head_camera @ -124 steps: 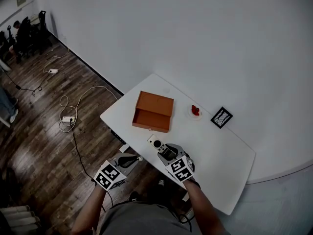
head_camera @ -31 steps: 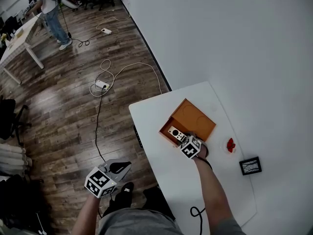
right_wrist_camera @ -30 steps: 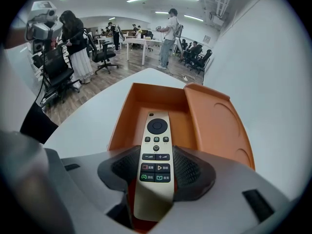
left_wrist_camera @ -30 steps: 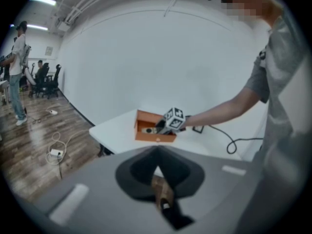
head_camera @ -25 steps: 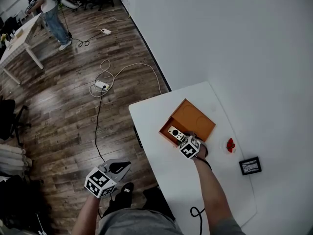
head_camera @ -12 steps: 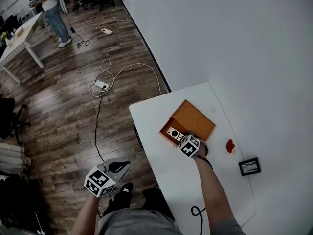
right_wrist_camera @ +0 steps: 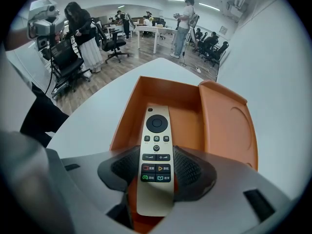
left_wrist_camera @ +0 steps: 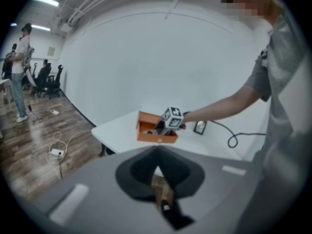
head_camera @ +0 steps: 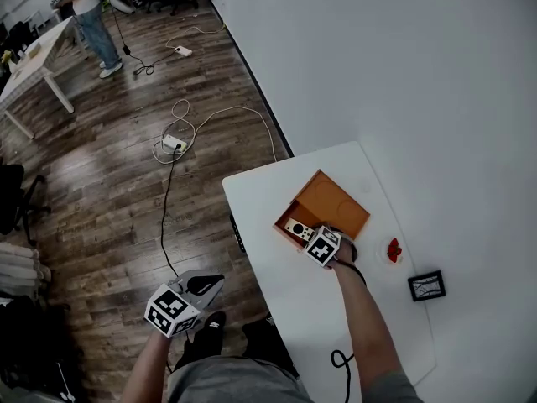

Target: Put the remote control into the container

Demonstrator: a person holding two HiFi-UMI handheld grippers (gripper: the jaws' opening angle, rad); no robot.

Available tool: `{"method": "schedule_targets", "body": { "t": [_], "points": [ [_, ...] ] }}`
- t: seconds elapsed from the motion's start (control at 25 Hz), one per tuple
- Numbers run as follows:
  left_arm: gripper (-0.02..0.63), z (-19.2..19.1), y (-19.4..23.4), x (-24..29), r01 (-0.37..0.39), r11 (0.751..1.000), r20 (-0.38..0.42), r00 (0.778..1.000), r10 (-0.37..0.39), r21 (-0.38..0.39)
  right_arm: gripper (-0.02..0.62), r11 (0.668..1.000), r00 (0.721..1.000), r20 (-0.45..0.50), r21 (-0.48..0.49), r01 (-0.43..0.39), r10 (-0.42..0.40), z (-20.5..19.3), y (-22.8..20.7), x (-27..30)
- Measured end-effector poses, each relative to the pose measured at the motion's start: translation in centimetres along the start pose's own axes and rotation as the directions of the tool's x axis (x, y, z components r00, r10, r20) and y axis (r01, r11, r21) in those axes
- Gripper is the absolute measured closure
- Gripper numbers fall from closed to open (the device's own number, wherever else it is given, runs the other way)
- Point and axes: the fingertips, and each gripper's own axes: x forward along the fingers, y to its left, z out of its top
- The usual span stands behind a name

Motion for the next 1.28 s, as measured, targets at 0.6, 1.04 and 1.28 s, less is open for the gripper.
{"method": "schedule_targets", "body": {
  "t": [0.6, 1.04, 1.28],
  "points": [
    [0.604, -0.2, 0.4, -0.5, -0.002, 1.000, -0.001, 1.000, 0.002, -0.003, 0.363, 0.999, 0.999, 0.035, 0.036, 0.026, -0.027, 0.3, -0.4, -0.4],
    [0.604, 1.0, -0.1, 0.4, 0.039, 0.999, 0.007, 0.999, -0.039, 0.027, 0.357, 0.994, 0.990, 0.117, 0.083, 0.067, -0.077, 1.0, -0.3, -3.4],
    [0.604, 1.9, -0.6, 1.4, 0.077, 0.996, 0.007, 0.997, -0.078, 0.053, 0.358, 0.982, 0.977, 0.158, 0.139, 0.124, -0.146, 0.5, -0.4, -5.3]
  ]
}}
